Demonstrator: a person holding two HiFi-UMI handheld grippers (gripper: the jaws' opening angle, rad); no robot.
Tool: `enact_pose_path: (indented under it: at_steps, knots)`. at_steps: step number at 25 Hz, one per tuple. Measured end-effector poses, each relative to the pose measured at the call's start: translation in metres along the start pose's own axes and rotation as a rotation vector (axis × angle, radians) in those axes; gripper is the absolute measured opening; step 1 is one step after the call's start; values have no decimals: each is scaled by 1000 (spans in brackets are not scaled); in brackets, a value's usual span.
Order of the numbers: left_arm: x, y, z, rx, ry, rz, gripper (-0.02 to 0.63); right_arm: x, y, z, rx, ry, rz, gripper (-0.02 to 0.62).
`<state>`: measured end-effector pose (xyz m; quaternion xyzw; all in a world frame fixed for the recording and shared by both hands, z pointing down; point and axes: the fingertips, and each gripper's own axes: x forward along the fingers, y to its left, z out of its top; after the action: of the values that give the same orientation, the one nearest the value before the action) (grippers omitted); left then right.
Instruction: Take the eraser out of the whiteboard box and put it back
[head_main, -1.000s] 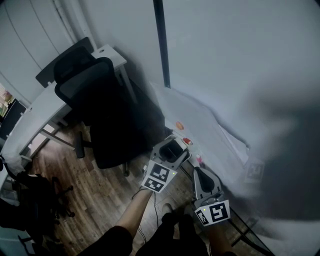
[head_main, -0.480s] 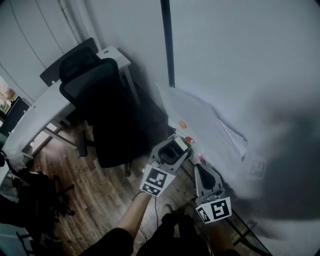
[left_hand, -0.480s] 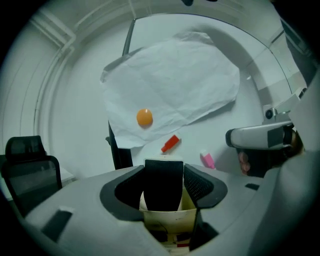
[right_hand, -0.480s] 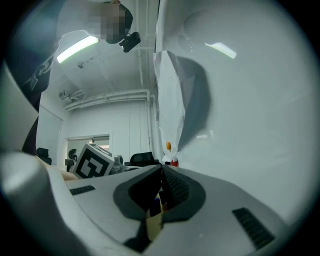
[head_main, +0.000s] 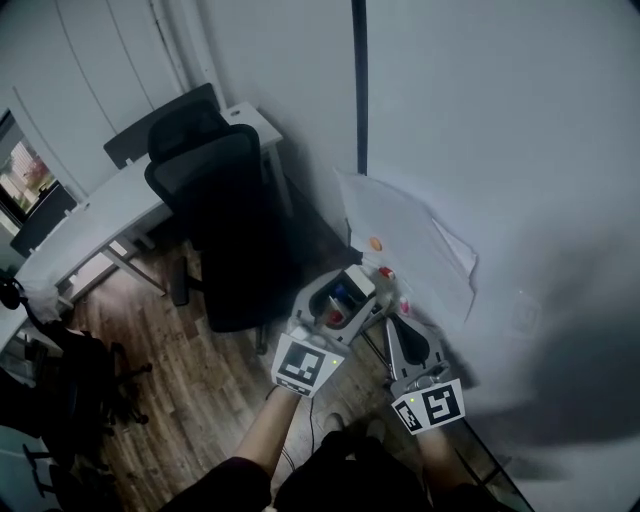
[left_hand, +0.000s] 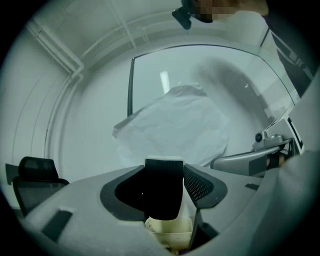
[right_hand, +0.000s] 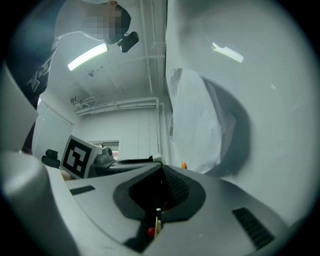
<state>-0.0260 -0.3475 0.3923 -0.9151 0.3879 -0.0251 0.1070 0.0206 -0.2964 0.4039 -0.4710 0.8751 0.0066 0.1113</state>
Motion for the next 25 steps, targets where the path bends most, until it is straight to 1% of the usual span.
enact_pose_path:
  at_steps: [5, 11, 16, 19, 22, 25]
  knots:
    - [-26, -1, 31, -12, -48, 49, 236, -4, 15, 22, -23, -29, 35, 3]
    - [-52, -1, 53, 8, -93, 104, 236, -7, 25, 34, -41, -57, 61, 3]
    - [-74, -6, 80, 35, -148, 138, 235, -12, 30, 54, -57, -97, 71, 3]
    - [-83, -7, 86, 60, -158, 153, 236, -15, 31, 64, -64, -121, 72, 3]
    - [-86, -5, 85, 64, -160, 174, 235, -16, 32, 67, -66, -130, 73, 3]
    - [-87, -5, 87, 60, -169, 173, 235, -17, 33, 67, -68, -130, 75, 3]
